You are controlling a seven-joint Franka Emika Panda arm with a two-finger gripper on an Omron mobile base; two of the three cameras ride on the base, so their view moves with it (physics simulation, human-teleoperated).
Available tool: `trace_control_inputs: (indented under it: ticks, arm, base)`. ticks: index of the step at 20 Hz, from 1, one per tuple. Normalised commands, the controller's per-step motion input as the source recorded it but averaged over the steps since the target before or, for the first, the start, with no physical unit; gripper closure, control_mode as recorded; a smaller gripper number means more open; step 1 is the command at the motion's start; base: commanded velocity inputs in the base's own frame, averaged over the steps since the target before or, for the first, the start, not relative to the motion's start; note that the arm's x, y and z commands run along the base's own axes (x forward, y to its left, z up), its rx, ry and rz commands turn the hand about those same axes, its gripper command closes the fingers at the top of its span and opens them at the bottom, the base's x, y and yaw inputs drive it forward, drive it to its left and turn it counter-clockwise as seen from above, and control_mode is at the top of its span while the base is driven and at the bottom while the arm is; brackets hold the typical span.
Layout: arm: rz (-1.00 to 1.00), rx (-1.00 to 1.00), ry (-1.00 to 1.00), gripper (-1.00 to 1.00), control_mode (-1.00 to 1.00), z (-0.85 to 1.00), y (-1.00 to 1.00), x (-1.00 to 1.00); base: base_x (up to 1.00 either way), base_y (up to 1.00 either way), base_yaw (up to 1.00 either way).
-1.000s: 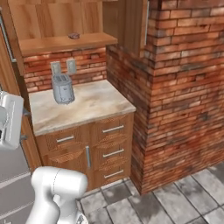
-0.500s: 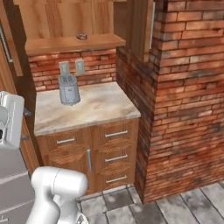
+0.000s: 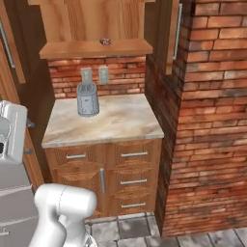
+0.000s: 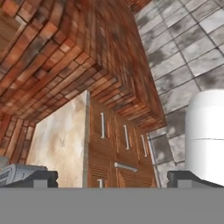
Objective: Pick the avocado and bread from the counter and place them on the plate. Then pick the jam from the cabinet and place it next to the plate. Lastly close the cabinet door.
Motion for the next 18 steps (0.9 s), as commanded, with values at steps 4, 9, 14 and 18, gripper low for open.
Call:
trace_control_inputs:
  ticks: [4,9,14,18]
  arm:
    - [0.0,0.0,0.0,-1.0,1.0,0.0,0.0,0.0]
    - [0.0,0.0,0.0,-1.0,1.0,0.0,0.0,0.0]
    - [0.0,0.0,0.0,-1.0,1.0,0.0,0.0,0.0]
    - [0.0,0.0,0.0,-1.0,1.0,0.0,0.0,0.0]
  base:
    - [0.35,-0.14,0.29]
    - [0.49,-0.22,0.31]
    - [0.45,-0.4,0.3]
    - [0.4,-0.4,0.24]
